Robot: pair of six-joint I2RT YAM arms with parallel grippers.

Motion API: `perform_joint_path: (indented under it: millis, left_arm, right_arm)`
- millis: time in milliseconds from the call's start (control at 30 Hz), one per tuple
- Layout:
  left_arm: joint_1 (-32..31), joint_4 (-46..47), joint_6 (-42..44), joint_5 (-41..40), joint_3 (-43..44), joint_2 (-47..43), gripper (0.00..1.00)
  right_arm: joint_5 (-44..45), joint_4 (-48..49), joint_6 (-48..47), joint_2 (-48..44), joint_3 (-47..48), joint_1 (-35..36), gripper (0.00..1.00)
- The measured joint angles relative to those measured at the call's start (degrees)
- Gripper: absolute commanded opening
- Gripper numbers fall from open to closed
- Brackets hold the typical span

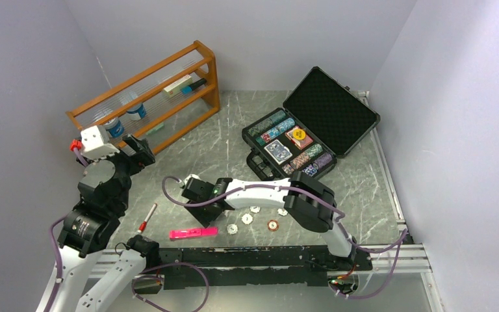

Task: Pack up texas hold em set

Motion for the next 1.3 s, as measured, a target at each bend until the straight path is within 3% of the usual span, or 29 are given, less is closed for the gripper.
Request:
perform_joint_path:
  millis: [467, 667, 900, 1300]
  left_arm:
    - [0.00, 0.02, 0.00, -0.02, -0.37, -0.50, 0.97]
    - [0.00, 0.02, 0.00, -0.02, -0.42, -0.52, 0.97]
    - [0.00, 0.00, 0.00, -0.02, -0.68, -0.72, 0.97]
    - [0.00, -0.98, -1.09, 0.35, -0.70, -0.50, 0.97]
  right_arm:
    - [1.44, -4.00, 0.04, 3.72, 5.55, 0.00, 0.61]
    - [0.90, -5.81, -0.31, 5.18, 7.91, 0.00, 0.48]
    - [0.81, -6.01, -0.37, 5.07, 8.00, -0.15, 0.46]
    - [9.22, -3.93, -1.09, -4.33, 3.56, -1.38, 0.46]
